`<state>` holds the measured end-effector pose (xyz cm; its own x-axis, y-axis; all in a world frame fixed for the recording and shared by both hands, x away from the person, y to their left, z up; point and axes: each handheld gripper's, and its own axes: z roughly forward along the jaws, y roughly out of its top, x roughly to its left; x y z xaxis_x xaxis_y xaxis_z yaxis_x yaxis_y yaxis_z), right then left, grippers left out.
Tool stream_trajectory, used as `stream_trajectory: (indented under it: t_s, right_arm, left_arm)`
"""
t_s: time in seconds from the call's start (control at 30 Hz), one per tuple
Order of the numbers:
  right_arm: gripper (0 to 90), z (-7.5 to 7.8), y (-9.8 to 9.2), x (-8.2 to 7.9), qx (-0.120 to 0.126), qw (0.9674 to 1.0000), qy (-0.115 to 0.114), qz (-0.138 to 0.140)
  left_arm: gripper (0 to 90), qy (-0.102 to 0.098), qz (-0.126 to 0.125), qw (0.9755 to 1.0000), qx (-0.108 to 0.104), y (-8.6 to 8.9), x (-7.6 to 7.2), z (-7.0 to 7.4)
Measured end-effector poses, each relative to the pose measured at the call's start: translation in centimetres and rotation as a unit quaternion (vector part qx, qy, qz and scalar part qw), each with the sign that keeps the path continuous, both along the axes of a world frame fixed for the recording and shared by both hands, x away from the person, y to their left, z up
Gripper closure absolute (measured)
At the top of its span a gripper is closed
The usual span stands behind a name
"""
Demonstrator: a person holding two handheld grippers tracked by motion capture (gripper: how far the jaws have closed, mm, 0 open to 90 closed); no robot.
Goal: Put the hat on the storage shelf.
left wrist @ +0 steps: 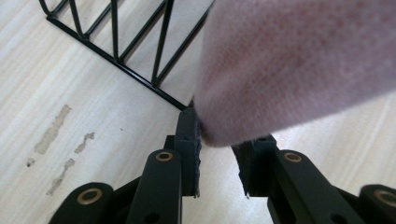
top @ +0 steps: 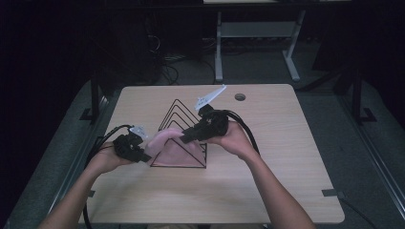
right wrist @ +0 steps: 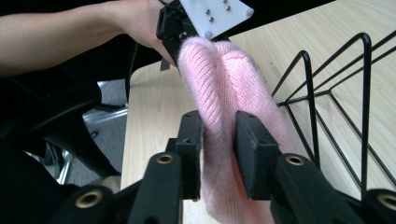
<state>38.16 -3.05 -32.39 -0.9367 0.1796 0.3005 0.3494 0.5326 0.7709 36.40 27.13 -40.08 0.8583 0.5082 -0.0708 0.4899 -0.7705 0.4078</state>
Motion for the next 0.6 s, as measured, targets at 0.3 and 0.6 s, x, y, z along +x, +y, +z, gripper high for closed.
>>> stream_trajectory:
  t_s: [0.3, 0.6]
  right_arm:
    - [59.4, 0.0, -0.7, -0.3, 0.004, 1.0000, 0.004, -0.003]
    - [51.5, 0.3, -2.7, -0.4, 0.011, 0.9998, 0.006, -0.018]
  left_arm:
    - [69.2, -0.003, 0.004, 0.9999, -0.013, 0.6, -0.5, 0.5]
    - [64.0, -0.002, 0.013, 0.9996, -0.026, 0.7, -0.6, 0.6]
